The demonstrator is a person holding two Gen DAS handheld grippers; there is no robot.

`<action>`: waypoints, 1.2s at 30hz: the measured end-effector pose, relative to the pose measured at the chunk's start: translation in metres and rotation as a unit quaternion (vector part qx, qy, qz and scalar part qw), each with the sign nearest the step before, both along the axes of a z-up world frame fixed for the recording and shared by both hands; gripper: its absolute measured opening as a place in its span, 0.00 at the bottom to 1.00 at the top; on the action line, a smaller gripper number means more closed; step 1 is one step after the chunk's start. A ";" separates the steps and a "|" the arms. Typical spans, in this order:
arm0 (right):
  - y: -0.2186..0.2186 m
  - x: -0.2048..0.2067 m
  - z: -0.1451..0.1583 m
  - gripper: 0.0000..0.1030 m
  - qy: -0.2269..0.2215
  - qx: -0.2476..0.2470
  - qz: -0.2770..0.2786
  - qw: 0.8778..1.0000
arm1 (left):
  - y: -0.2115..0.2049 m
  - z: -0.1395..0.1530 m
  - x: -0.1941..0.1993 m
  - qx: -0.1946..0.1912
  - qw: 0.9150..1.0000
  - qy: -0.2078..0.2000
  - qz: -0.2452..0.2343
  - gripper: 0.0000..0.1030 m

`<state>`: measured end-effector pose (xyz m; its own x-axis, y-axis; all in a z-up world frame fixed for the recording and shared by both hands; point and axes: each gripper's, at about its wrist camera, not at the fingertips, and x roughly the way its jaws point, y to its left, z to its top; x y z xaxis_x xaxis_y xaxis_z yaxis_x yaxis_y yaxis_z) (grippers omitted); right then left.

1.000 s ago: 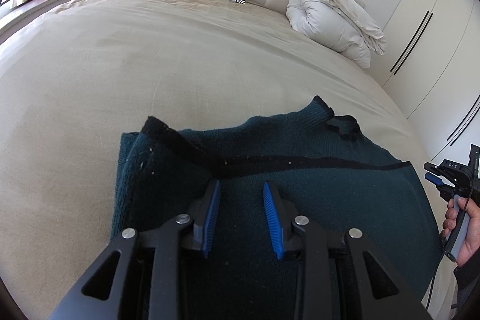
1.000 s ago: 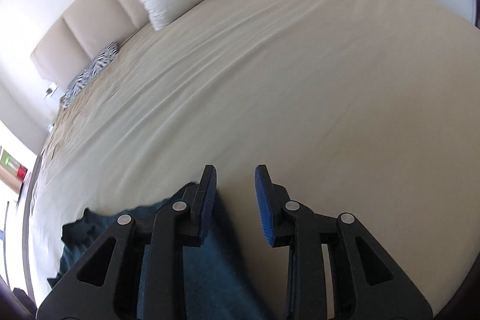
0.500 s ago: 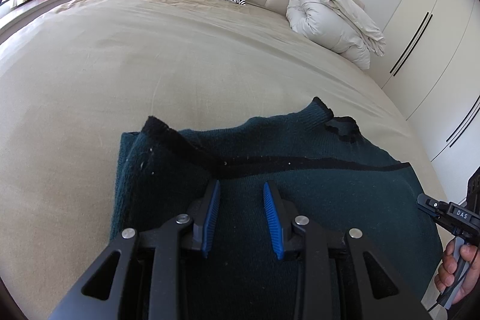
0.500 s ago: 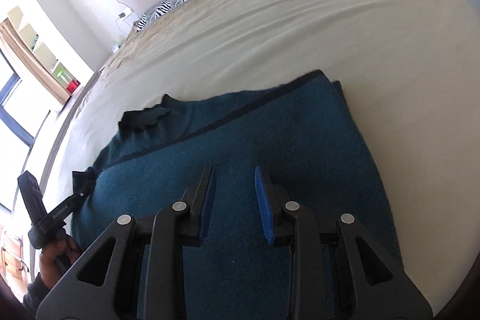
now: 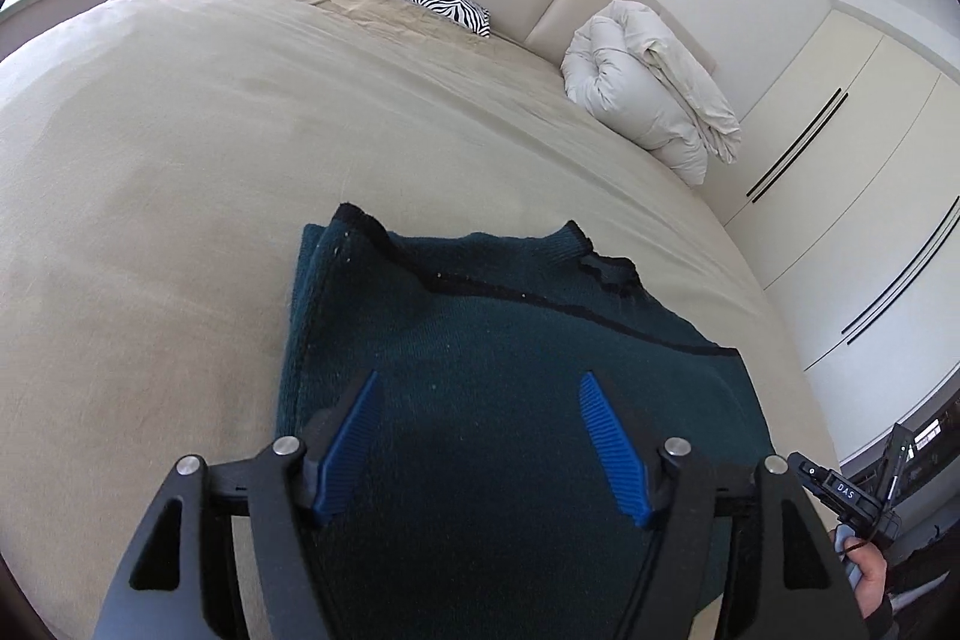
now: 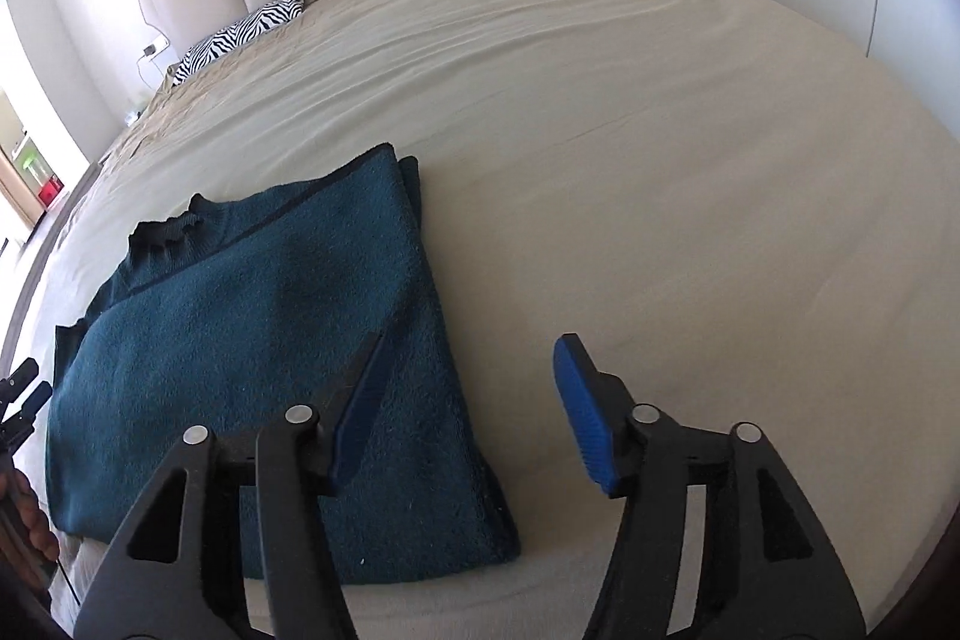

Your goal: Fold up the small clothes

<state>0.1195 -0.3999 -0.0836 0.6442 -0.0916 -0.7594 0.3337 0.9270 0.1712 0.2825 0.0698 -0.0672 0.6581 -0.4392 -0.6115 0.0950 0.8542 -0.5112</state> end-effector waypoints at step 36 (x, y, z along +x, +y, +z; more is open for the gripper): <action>0.020 -0.049 0.030 0.46 -0.043 -0.045 -0.015 0.998 | -0.013 0.009 -0.033 0.070 0.997 -0.006 -0.023 0.67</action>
